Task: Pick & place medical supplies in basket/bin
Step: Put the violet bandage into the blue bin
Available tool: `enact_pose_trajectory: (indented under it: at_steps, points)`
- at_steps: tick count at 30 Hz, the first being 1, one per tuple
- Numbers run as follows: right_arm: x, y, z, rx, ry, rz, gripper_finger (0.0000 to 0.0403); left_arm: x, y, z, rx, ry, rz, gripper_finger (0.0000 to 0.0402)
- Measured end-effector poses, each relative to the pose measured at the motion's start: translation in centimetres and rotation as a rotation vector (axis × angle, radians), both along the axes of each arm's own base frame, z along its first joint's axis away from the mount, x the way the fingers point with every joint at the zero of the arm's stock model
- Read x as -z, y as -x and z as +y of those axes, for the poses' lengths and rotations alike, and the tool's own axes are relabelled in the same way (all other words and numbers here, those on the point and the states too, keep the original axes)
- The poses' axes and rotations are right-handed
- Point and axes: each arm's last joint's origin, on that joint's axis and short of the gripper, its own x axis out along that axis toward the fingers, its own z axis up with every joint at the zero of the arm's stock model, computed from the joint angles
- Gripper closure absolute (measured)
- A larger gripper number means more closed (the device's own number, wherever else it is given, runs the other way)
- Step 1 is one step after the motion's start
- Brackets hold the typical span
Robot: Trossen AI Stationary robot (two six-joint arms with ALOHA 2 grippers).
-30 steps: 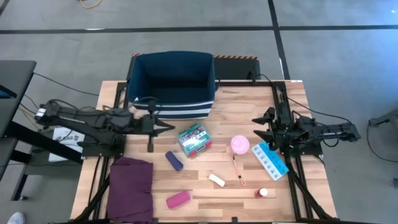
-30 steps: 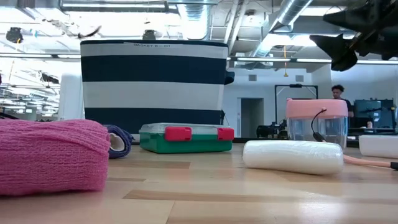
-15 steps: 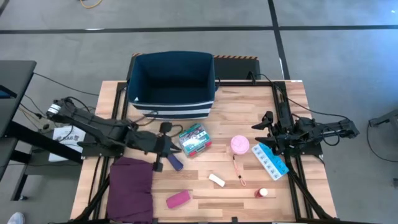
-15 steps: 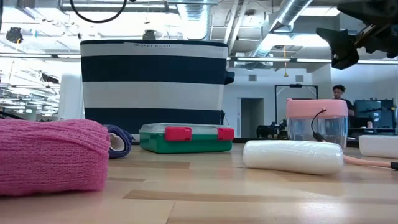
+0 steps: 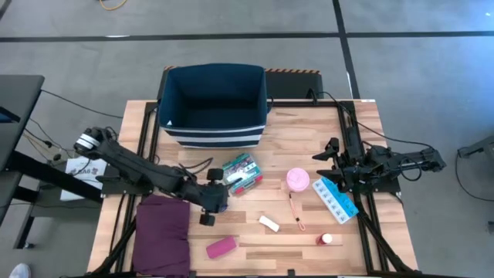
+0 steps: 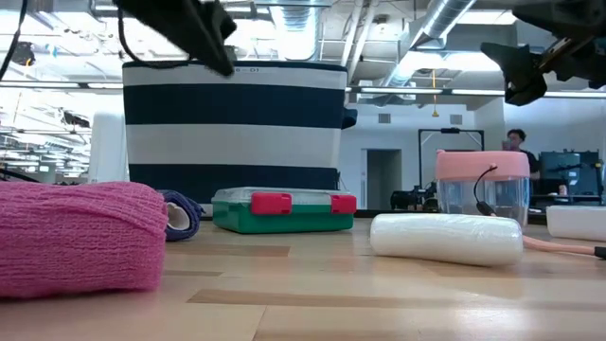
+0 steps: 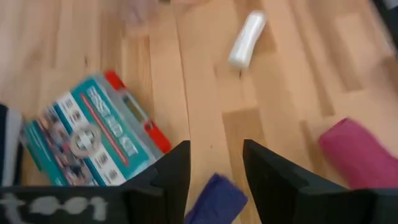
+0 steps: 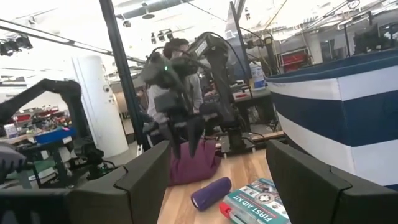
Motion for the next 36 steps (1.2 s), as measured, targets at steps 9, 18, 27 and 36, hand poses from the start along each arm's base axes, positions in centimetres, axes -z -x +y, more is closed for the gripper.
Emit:
enact_pose_trajectory:
  at_steps: [9,18,27,36]
  points:
    - [0.0,0.0,0.0,0.003,-0.001,-0.004,0.0143,4.2,-0.4,-0.2,-0.012,-0.066,0.236,0.0259]
    - [0.1,0.0,-0.2,0.034,-0.11,0.017,0.0143,6.9,-0.9,-0.4,0.007,-0.085,0.358,0.026]
    - [0.1,0.0,-0.2,0.035,-0.113,0.016,0.0143,8.5,-1.0,-0.4,0.041,-0.137,0.434,0.026]
    - [0.1,0.0,-0.2,0.036,-0.113,0.016,0.0143,8.6,-1.1,-0.4,0.089,-0.148,0.439,0.0309]
